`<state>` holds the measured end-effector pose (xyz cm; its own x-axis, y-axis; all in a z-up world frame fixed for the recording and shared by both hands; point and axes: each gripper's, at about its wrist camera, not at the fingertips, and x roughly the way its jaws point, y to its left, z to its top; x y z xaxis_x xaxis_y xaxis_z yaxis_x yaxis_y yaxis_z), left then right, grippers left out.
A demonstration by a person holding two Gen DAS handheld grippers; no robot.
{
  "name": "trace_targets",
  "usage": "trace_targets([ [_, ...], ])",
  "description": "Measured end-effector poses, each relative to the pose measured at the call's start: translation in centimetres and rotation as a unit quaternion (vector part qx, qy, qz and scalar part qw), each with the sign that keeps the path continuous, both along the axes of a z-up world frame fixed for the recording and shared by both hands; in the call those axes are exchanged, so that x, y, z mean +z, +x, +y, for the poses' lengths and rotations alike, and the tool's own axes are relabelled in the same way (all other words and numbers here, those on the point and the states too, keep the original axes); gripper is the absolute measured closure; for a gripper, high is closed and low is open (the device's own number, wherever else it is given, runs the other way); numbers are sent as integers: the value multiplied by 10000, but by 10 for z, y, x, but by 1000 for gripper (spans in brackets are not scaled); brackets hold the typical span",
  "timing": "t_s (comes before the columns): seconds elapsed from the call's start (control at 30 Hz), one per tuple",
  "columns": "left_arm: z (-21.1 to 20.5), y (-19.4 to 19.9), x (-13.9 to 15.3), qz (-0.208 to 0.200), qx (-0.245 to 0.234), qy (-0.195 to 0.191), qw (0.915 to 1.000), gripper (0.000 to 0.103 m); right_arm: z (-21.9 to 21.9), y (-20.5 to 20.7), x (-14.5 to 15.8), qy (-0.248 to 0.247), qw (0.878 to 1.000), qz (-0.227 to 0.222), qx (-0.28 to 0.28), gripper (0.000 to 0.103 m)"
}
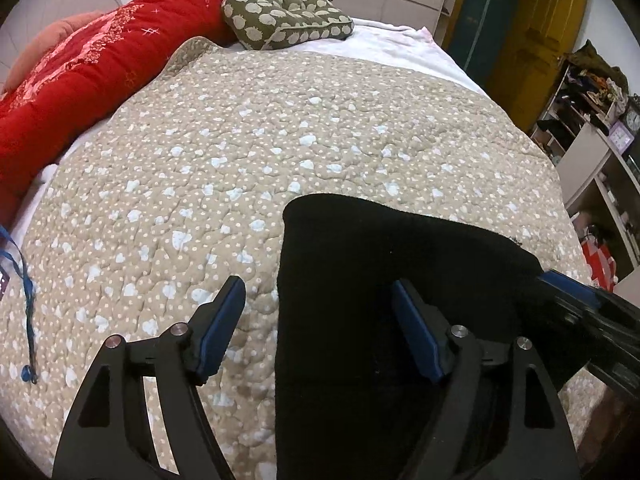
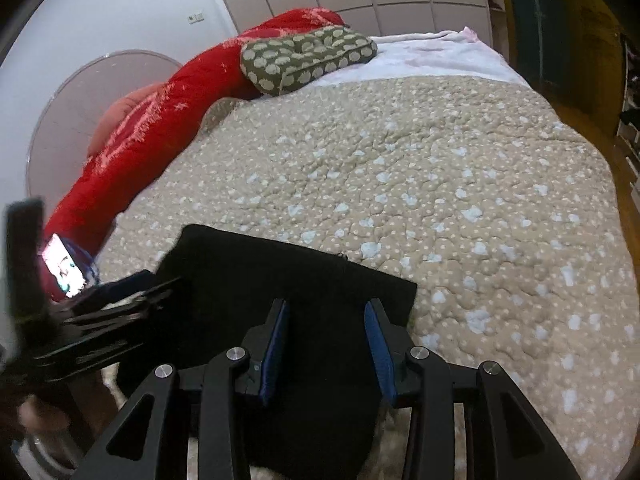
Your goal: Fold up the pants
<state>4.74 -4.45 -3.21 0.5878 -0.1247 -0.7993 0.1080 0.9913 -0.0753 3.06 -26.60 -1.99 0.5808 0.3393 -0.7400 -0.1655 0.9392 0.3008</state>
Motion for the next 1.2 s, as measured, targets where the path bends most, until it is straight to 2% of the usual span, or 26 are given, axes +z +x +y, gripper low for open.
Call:
trace_targets([
  [0.2,-1,-1,0,-2,33,25,10000,26,18,-44,28,-263,9976,-345,548,65],
  [0.27,-1,-2,0,-20,36,30,10000,26,22,-55,24,-302,9968,-307,676,65],
  [0.37,-1,-3,0,2,15,5,10000,26,25,-62,0,-415,9963,-56,752,65],
  [0.43,-3,-4,0,-4,13,32,10000,26,25,-66,-14,-411,9967,29,697,64],
  [0.53,-5,-7,1,-11,37,82,10000,26,24,-71,-13,-402,9968,-14,687,64],
  [0.63,-4,-11,2,17,31,92,10000,26,18,-71,-1,-280,9973,-23,680,65],
  [0.77,-4,-16,5,17,20,122,9999,26,9,-69,12,-70,9987,-253,427,65],
  [0.93,-3,-23,6,48,31,63,10000,26,16,-54,-15,-168,9994,58,282,64],
  [1.07,-3,-29,10,-15,20,109,9999,26,13,-56,-3,-51,9996,13,279,64],
  [1.2,-3,-35,14,-68,-8,68,10000,26,2,-56,9,104,9999,-68,22,64],
])
